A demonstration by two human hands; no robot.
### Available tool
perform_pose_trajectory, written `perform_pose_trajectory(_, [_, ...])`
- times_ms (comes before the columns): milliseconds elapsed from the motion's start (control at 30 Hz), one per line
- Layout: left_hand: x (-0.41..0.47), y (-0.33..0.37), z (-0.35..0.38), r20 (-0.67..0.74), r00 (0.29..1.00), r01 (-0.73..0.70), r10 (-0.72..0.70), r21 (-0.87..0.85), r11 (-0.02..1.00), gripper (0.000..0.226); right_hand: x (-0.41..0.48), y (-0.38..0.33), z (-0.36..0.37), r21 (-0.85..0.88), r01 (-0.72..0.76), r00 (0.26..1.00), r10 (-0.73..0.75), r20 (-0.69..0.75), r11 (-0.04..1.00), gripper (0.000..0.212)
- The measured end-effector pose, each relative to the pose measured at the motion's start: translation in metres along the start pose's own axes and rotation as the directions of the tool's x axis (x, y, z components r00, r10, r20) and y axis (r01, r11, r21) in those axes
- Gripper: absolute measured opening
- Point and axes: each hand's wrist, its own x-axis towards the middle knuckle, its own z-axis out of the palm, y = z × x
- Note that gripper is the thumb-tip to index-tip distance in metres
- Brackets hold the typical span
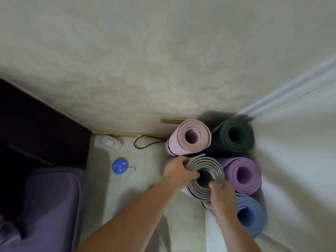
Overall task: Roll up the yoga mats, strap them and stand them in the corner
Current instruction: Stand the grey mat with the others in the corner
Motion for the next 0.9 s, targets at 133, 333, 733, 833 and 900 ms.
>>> perform_pose_trajectory(133, [0.027, 0.004, 0.003, 0.019, 1.0, 0.021, -0.02, -0.021, 1.0, 0.066, 0.03, 0.006, 0.011, -0.05, -0.018, 0.999, 0.016, -0.03, 0.999, 0.04])
perform_pose_trajectory(333, [0.044, -0.012, 0.018, 0.058, 0.998, 0.012, -0.008, -0.07, 0.997, 0.069, 0.07, 0.063, 0.018, -0.106, -0.034, 0.999, 0.03, -0.033, 0.994, 0.054])
perform_pose_trajectory(733, [0.032, -0.029, 0.012, 0.172, 0.984, 0.086, -0.053, -0.192, 0.978, 0.109, -0.029, 0.024, 0.029, -0.387, 0.527, 0.723, -0.639, -0.263, 0.756, 0.065])
perform_pose_trajectory(833, [0.03, -0.051, -0.005, 0.232, 0.969, 0.158, -0.083, -0.33, 0.931, 0.116, -0.043, 0.03, 0.055, -0.408, 0.639, 0.667, -0.734, -0.128, 0.652, 0.051])
perform_pose_trajectory(900, [0.036, -0.07, -0.018, 0.228, 0.964, 0.207, -0.139, -0.31, 0.928, 0.078, -0.043, 0.038, 0.078, -0.479, 0.658, 0.672, -0.74, 0.026, 0.581, 0.043])
